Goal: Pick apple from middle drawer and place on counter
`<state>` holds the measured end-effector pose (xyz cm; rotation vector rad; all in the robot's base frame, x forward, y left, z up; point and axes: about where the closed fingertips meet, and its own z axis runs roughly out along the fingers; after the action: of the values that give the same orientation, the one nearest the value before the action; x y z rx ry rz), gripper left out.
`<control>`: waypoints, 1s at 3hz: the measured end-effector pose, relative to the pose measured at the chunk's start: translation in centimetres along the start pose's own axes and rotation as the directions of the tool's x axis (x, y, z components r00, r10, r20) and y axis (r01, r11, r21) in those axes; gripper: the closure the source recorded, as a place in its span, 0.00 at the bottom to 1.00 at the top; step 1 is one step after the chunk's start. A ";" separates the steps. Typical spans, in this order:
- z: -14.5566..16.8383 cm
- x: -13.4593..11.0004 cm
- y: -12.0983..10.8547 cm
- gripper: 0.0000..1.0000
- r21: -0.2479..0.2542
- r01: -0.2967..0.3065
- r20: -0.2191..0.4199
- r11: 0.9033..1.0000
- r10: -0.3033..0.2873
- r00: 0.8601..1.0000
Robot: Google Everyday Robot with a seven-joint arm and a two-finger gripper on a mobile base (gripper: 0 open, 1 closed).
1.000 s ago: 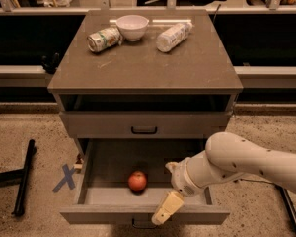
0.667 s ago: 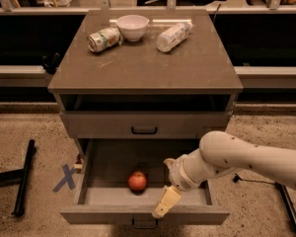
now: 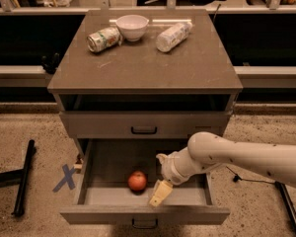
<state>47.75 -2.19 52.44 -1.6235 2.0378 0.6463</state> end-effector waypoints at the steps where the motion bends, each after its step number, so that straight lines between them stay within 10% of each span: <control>1: 2.4 -0.5 -1.7 0.00 0.009 0.029 0.037 1.000 -0.029 0.999; 3: 7.1 -0.9 -5.1 0.00 0.034 0.070 0.073 0.997 -0.072 0.995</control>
Offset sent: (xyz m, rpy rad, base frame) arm 0.0656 0.0448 -0.0538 0.0968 -0.0905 0.0295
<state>53.32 1.87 46.99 -1.6214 1.9192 0.6372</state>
